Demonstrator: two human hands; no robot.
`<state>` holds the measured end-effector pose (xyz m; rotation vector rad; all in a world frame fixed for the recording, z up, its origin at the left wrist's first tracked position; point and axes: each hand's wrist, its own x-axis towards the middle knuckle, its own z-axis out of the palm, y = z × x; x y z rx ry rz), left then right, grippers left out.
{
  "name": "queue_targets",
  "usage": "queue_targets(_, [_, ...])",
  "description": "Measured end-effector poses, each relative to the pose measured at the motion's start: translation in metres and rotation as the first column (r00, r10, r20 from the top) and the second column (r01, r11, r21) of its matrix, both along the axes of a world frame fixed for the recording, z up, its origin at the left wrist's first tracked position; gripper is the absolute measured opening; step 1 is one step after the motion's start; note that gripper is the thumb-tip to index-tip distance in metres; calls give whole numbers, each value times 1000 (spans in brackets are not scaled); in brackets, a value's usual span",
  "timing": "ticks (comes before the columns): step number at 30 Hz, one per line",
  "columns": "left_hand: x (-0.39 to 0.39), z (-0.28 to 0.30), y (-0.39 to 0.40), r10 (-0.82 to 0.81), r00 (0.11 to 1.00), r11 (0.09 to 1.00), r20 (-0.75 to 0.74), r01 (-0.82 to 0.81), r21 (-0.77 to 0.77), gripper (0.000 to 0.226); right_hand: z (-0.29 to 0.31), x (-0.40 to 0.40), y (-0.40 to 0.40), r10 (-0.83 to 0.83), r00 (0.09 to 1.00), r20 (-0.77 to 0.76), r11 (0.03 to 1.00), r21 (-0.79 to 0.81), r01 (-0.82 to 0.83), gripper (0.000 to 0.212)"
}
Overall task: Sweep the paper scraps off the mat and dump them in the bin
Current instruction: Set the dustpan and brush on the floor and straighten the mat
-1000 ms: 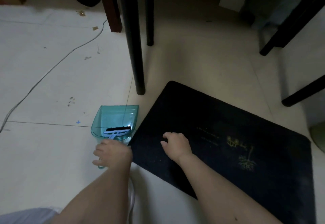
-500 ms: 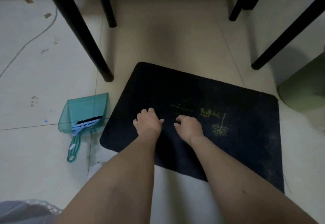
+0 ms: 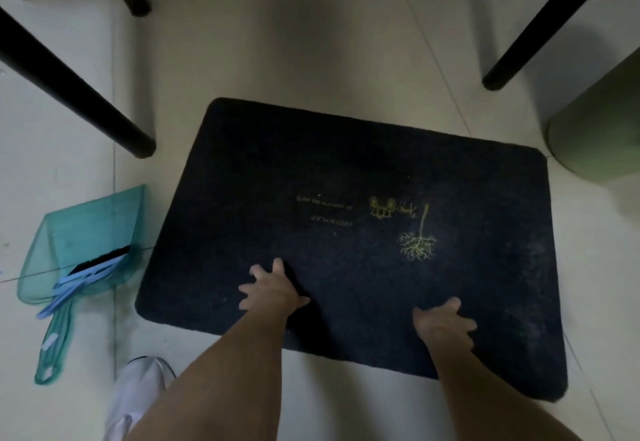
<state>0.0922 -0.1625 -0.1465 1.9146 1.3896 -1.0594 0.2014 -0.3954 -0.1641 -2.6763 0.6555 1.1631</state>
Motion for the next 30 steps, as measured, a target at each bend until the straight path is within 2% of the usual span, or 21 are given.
queue_targets(5, [6, -11, 0, -7, 1000, 1000, -29, 8, 16, 100, -7, 9, 6, -52, 998, -19, 998, 41, 53, 73])
queue_targets(10, [7, -11, -9, 71, 996, 996, -49, -73, -40, 105, -6, 36, 8, 17, 999, 29, 997, 74, -19, 77])
queue_targets(17, [5, -13, -13, 80, 995, 995, -54, -83, -49, 108, -7, 63, 15, 34, 999, -29, 995, 98, -31, 79])
queue_targets(23, [11, -10, -18, 129, 992, 990, 11, -128, -59, 97, -4, 87, 19, 122, 992, -23, 982, 149, -117, 81])
queue_targets(30, [16, -8, -31, 157, 987, 983, 13, -156, -93, 95, -3, 117, 15, 227, 973, -42, 964, 155, -218, 79])
